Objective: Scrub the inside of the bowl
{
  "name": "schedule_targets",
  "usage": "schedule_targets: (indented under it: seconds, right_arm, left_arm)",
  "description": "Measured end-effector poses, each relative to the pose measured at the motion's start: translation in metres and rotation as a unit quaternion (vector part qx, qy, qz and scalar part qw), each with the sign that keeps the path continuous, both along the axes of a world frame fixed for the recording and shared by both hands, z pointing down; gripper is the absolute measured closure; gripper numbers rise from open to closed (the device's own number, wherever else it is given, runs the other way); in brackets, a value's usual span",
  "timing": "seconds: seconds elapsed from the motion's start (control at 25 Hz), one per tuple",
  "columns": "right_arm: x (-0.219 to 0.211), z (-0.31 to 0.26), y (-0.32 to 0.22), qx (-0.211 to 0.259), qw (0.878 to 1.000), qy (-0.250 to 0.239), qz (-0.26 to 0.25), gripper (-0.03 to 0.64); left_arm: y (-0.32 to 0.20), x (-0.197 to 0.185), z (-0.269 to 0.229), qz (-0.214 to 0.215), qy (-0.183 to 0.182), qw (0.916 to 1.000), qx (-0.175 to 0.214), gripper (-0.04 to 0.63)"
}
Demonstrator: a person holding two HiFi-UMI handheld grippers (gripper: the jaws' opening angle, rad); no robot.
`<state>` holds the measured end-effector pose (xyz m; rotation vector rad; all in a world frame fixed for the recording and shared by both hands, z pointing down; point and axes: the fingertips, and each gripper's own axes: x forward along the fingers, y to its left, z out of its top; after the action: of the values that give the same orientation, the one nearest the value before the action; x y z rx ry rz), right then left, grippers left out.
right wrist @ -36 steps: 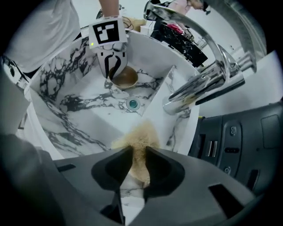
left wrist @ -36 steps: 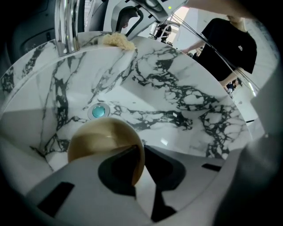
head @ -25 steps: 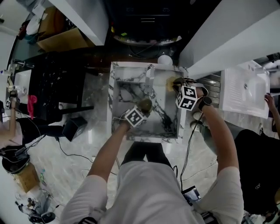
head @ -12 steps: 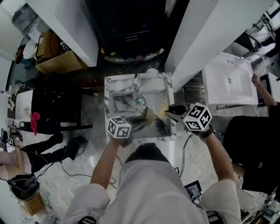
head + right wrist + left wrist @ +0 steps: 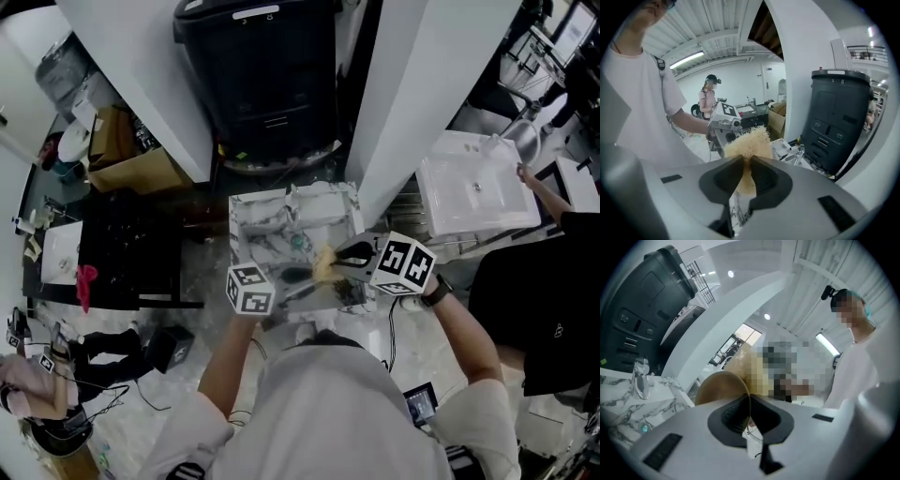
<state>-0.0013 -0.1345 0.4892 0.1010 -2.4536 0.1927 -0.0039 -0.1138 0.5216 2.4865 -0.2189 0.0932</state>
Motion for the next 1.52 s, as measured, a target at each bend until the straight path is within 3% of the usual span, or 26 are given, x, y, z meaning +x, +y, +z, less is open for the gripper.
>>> schedule_targets:
  seconds: [0.28, 0.48, 0.6, 0.72, 0.84, 0.96, 1.16, 1.28, 1.52]
  right_arm:
    - [0.014, -0.005, -0.042, -0.028, 0.998, -0.012, 0.054, 0.562]
    - [0.024, 0.008, -0.056, -0.069, 0.995, -0.021, 0.074, 0.565]
    - [0.027, 0.017, -0.057, -0.105, 0.989, -0.054, 0.087, 0.565]
    - [0.028, 0.02, -0.049, -0.147, 0.98, -0.094, 0.091, 0.566]
    - [0.02, 0.019, -0.032, -0.168, 0.974, -0.126, 0.079, 0.566]
    - [0.01, 0.009, -0.018, -0.162, 0.971, -0.155, 0.078, 0.566]
    - [0.002, -0.016, -0.013, -0.117, 0.977, -0.161, 0.076, 0.566]
    - [0.002, -0.032, -0.014, -0.099, 0.978, -0.17, 0.073, 0.566]
    - [0.005, -0.06, -0.026, -0.061, 0.98, -0.177, 0.074, 0.566]
  left_arm:
    - [0.022, -0.006, -0.035, 0.025, 0.049, 0.9982, 0.022, 0.575]
    - [0.024, -0.01, -0.068, 0.018, 0.125, 0.9918, 0.016, 0.575]
    - [0.016, -0.015, -0.088, 0.0, 0.192, 0.9814, -0.003, 0.575]
    - [-0.001, -0.025, -0.11, -0.033, 0.265, 0.9635, -0.022, 0.574]
    - [-0.025, -0.04, -0.123, -0.085, 0.304, 0.9485, -0.025, 0.575]
    - [-0.047, -0.044, -0.124, -0.132, 0.288, 0.9482, -0.017, 0.575]
    - [-0.072, -0.042, -0.11, -0.172, 0.226, 0.9589, 0.002, 0.575]
    - [-0.074, -0.037, -0.09, -0.171, 0.174, 0.9697, 0.007, 0.575]
    - [-0.06, -0.024, -0.064, -0.146, 0.112, 0.9829, 0.008, 0.575]
